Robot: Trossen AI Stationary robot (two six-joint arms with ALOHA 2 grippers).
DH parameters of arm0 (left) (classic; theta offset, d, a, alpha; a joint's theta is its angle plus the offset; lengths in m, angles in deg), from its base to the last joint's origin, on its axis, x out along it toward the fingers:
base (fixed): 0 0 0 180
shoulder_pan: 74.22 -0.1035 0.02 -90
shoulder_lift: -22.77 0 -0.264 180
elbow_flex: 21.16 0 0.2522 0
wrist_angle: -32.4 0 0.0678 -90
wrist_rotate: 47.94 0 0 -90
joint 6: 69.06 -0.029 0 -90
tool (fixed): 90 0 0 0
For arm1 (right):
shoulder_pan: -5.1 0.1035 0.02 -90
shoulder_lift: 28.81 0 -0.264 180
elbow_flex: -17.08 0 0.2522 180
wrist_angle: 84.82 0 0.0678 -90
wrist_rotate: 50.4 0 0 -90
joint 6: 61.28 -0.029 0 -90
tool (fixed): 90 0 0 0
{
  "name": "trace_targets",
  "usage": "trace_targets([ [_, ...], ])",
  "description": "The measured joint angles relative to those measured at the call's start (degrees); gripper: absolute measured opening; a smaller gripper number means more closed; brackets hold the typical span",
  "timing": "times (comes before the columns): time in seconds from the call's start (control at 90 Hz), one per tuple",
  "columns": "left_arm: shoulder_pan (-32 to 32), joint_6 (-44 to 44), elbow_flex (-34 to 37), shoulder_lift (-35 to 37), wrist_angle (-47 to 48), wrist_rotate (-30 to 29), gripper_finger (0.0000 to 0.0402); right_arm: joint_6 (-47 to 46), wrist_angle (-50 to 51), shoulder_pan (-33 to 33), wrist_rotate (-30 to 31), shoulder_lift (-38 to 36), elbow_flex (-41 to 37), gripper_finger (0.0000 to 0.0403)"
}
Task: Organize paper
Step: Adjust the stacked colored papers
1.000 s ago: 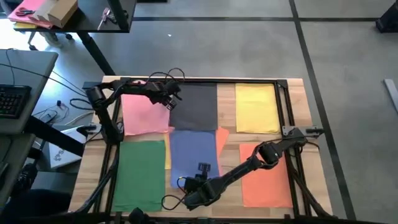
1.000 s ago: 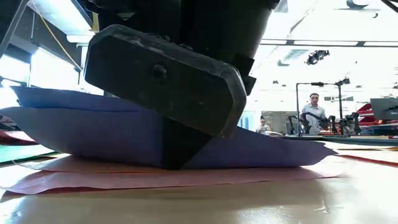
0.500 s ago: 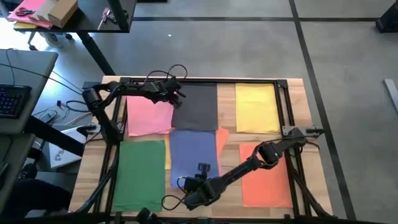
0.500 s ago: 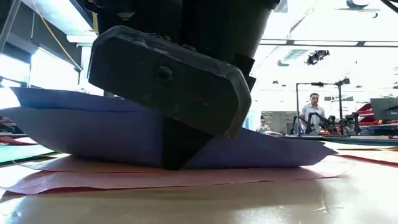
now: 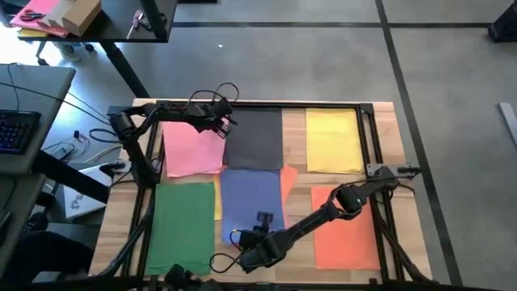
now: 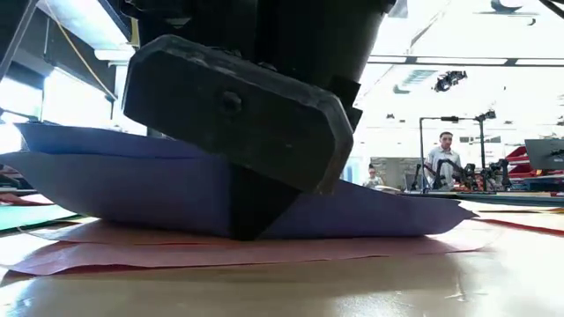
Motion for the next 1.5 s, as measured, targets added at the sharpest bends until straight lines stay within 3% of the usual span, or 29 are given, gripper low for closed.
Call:
trace_targets([
  [0.244, 0.12, 2.47, -0.07, 2.10, -3.09, 5.72, 0.0156, 0.47, -0.05, -0.21, 0.00, 0.00, 0.00, 0.0000],
  [0.489, 1.55, 4.52, -0.07, -2.94, -7.72, 8.59, 0.0156, 0.47, -0.13, -0.46, 0.25, 0.02, -0.02, 0.0000],
  [0.767, -0.47, 2.26, -0.06, -2.64, -2.19, 2.37, 0.0156, 0.45, -0.16, -0.46, 0.21, 0.02, -0.02, 0.0000],
  [1.078, -0.85, 1.45, 0.00, 1.77, -0.10, 3.68, 0.0156, 0.44, -0.23, -0.44, 0.22, 0.02, -0.02, 0.0000],
  [1.211, -0.81, 1.42, 0.00, 3.14, 5.85, 5.35, 0.0156, 0.46, -0.23, -0.44, 0.22, 0.02, -0.02, 0.0000],
  [1.356, -0.72, 2.64, 0.27, 3.26, 15.39, 2.02, 0.0156, 0.47, -0.26, -0.44, 0.25, 0.02, -0.02, 0.0000],
  [1.5, -2.44, 4.29, 2.94, 3.23, 14.69, 0.40, 0.0156, 0.92, -0.34, -0.44, 0.22, 0.02, -0.02, 0.0000],
])
